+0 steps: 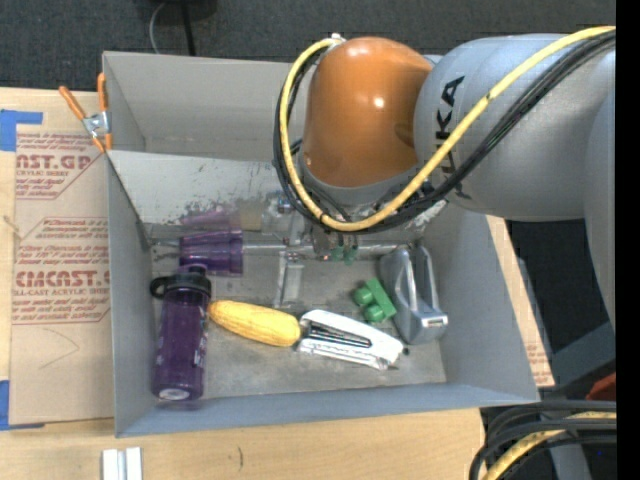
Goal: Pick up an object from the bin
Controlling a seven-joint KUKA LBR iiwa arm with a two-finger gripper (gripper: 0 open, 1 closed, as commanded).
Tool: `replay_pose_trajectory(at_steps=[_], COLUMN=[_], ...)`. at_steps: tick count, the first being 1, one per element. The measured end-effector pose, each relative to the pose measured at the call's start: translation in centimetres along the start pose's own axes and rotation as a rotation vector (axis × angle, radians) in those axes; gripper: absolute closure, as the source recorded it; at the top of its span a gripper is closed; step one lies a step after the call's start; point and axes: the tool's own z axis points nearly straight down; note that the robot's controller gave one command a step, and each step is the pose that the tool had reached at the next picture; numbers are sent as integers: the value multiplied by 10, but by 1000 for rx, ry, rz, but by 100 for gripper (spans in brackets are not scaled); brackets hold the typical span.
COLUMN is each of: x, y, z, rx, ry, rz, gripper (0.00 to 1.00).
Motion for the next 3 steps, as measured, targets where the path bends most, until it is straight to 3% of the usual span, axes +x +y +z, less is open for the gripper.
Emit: replay_pose_trajectory(at_steps=[1, 3], x=[-13, 3], y=[20, 32], z=[44, 153], rx=[-2, -12], ry=[-6, -1], rz=[28, -28], gripper=[0, 0])
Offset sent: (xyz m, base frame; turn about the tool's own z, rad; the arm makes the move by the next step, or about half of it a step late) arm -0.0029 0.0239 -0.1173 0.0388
